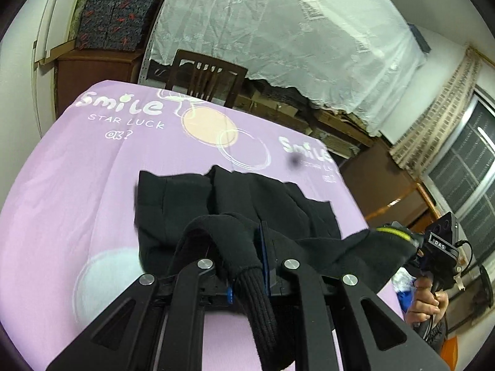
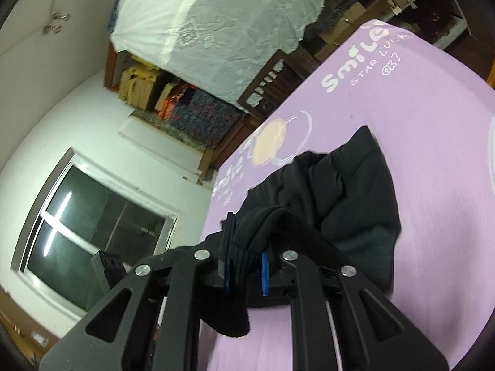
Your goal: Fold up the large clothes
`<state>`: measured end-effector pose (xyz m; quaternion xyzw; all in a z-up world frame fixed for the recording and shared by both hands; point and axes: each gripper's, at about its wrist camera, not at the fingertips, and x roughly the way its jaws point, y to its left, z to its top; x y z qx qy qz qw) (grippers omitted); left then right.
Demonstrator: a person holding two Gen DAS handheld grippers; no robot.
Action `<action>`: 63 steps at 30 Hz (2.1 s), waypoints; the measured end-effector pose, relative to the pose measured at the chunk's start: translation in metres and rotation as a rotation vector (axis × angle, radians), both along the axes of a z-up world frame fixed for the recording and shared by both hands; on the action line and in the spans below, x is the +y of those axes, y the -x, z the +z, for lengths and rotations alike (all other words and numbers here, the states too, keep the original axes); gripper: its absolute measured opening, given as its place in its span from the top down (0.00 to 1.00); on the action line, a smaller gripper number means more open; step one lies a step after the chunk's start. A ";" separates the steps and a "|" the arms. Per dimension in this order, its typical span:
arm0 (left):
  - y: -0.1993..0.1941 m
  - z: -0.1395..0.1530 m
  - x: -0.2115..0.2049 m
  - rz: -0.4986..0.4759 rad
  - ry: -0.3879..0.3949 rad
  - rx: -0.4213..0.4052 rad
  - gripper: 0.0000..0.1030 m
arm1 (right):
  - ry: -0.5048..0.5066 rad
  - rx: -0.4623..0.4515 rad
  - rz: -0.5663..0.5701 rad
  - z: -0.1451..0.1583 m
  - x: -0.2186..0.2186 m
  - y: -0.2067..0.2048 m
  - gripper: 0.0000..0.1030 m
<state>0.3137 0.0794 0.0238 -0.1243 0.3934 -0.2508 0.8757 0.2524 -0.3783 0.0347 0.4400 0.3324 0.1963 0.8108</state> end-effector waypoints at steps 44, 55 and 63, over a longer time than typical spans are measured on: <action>-0.048 -0.056 0.041 0.119 -0.017 -0.043 0.40 | 0.268 0.050 -0.078 -0.079 -0.023 -0.059 0.47; -0.103 -0.094 -0.001 0.113 -0.046 0.092 0.40 | 0.296 0.071 -0.087 -0.079 -0.018 -0.083 0.47; -0.112 -0.111 -0.025 0.075 -0.156 0.090 0.64 | 0.362 0.118 -0.065 -0.098 -0.009 -0.119 0.47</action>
